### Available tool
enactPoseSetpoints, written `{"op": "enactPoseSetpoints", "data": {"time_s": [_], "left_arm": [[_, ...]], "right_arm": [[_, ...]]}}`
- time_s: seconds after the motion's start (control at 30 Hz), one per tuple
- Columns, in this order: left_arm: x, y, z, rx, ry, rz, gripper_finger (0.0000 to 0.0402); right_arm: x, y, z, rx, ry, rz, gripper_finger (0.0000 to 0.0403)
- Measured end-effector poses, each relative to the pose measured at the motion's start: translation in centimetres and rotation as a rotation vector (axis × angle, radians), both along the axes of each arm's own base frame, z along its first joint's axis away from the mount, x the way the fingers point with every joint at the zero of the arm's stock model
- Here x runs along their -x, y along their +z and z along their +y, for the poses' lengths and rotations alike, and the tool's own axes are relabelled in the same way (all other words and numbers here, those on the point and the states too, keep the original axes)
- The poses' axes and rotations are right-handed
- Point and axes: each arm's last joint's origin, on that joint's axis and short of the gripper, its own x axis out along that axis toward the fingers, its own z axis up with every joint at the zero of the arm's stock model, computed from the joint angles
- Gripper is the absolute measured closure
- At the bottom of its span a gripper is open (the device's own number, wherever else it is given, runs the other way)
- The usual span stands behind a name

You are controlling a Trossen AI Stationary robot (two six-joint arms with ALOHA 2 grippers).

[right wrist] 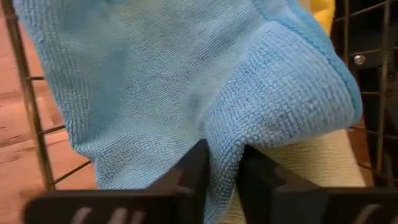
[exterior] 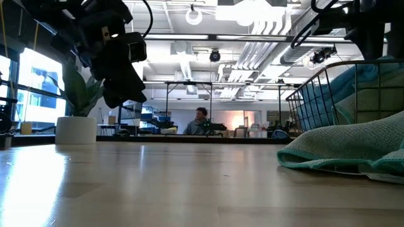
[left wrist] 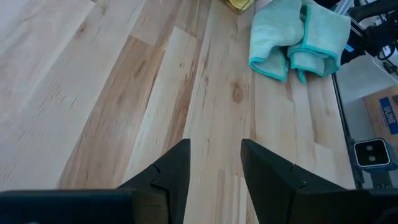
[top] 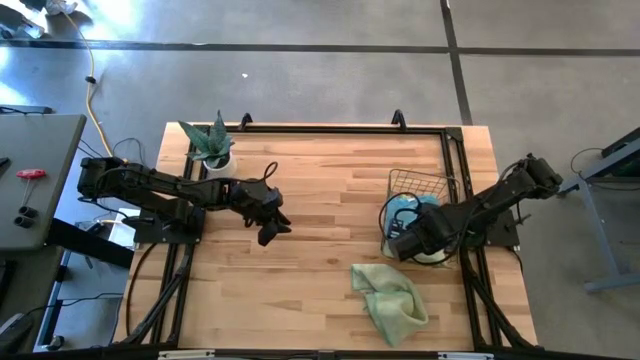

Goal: Fold microfiber towels
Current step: Stack the folded blue microfiber cloth into the wire basket, then fold the green microfiber cloth

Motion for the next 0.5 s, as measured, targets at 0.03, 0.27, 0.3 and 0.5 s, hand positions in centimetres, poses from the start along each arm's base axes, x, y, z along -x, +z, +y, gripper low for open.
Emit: {"op": "enactPoseSetpoints", "data": {"time_s": [0.03, 0.27, 0.3, 0.5], "left_arm": [[0.0, 0.0, 0.0, 0.0, 0.0, 0.0, 0.0268], [0.0, 0.0, 0.0, -0.001, -0.001, 0.0, 0.0268], [0.0, 0.0, 0.0, -0.005, -0.003, -0.001, 0.0268], [-0.1, 0.1, 0.0, -0.009, -0.005, -0.013, 0.0268]], "right_arm": [[0.1, 0.0, 0.0, 0.0, 0.0, 0.009, 0.0326], [1.0, 1.8, -0.2, -0.103, 0.063, 0.05, 0.0232], [1.2, 2.5, -0.3, -0.109, 0.066, 0.039, 0.0224], [1.8, 6.9, -0.9, -0.037, 0.08, -0.066, 0.0209]]}}
